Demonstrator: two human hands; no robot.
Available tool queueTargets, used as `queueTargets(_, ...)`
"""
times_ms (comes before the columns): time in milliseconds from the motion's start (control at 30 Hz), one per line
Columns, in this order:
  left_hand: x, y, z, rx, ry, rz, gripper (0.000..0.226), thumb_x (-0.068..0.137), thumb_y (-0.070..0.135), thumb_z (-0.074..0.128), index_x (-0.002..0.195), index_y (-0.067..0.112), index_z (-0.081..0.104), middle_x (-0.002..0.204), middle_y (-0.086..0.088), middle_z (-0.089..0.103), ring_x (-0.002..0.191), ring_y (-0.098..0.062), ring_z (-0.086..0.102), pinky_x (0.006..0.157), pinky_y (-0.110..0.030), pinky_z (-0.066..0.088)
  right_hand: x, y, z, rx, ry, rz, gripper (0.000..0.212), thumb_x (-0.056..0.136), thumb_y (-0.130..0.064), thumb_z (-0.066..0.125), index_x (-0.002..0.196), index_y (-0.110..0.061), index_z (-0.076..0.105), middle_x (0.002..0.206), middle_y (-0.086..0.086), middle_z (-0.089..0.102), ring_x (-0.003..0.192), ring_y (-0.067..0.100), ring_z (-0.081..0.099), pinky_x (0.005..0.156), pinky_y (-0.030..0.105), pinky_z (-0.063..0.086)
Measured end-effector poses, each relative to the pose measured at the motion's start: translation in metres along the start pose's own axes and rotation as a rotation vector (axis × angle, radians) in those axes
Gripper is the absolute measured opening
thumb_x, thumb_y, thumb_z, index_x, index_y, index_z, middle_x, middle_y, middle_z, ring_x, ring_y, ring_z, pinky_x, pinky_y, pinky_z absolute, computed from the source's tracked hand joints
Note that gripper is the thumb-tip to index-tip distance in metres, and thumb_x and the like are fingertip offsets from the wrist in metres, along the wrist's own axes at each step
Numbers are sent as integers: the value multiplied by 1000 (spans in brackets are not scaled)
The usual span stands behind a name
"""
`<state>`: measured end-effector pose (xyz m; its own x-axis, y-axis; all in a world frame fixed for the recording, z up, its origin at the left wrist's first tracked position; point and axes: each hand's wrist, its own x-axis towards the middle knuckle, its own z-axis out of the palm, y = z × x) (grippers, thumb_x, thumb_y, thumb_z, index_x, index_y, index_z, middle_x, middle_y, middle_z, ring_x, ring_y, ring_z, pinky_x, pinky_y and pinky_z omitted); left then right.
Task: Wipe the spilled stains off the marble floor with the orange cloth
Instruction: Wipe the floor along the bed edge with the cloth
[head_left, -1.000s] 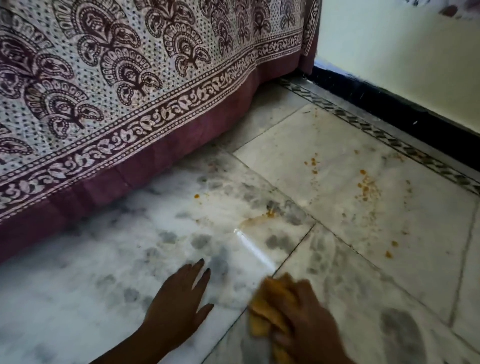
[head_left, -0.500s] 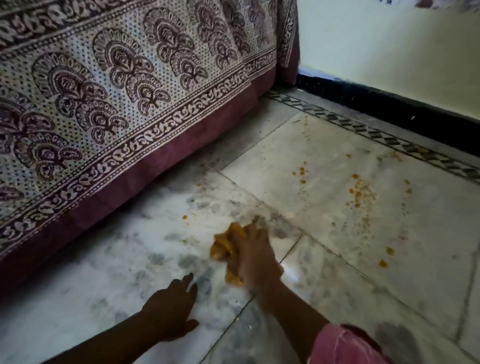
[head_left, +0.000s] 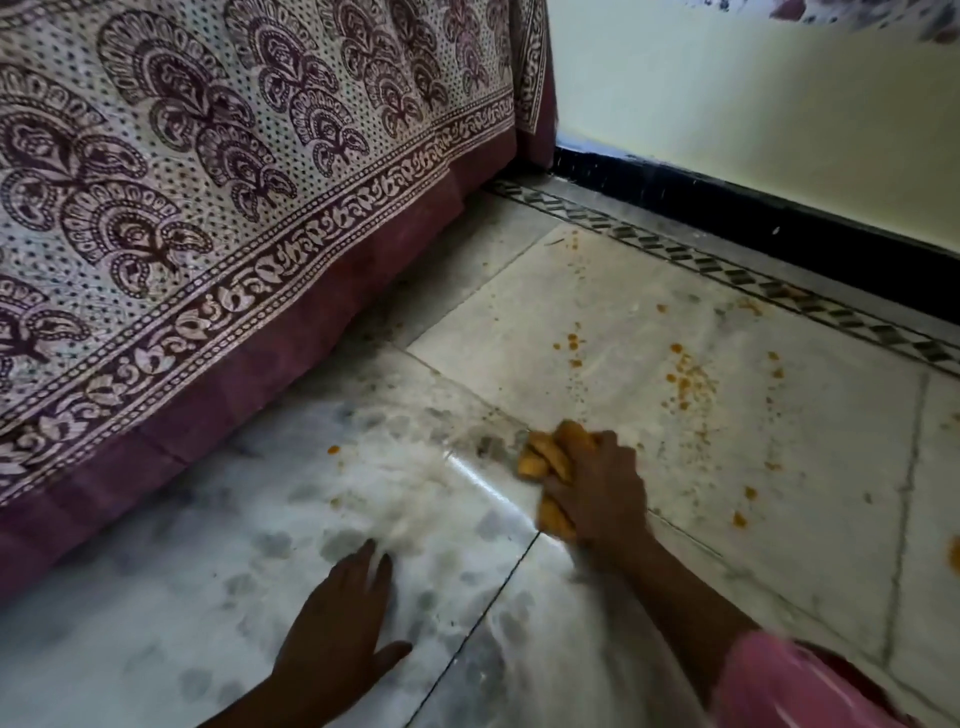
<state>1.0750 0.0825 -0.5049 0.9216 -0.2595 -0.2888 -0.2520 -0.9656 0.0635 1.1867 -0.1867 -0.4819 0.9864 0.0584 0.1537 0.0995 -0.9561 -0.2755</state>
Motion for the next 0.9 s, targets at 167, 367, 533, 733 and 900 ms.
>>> queueTargets(167,-3,-16,5,-98,152,35,82,73,75,35,117,11,61,120,-8,63,106,-19,54,75,-24,52,14,-83,40,-16,-137,-155,51,66,-49,62,110,-24,58,101,13,55,91,35,53,79,43,43)
queueTargets(367,-14,-42,12,-188,193,-3,73,89,65,25,122,10,61,130,-4,57,118,-16,46,102,-17,20,-77,-45,2,46,-154,-514,56,52,-61,59,102,-36,66,105,-7,40,91,12,47,55,20,48)
queueTargets(533,-23,-63,28,-201,243,-57,69,91,61,27,124,9,60,131,-7,56,119,-24,51,106,-24,19,-42,27,10,-119,-206,-103,78,64,-67,45,136,-35,43,123,9,47,104,29,53,65,35,49)
queueTargets(733,-22,-66,32,-235,362,-39,66,92,57,27,120,9,63,127,-7,59,117,-20,45,105,-22,20,67,-68,52,-109,-76,-10,50,80,-48,60,122,-22,53,109,16,52,98,38,51,82,43,39)
queueTargets(900,-24,-89,34,-230,432,-100,62,93,53,29,117,8,65,122,-10,62,110,-26,58,95,-30,35,12,-154,74,-109,-194,-377,54,74,-50,55,123,-30,52,121,13,51,104,41,48,82,45,45)
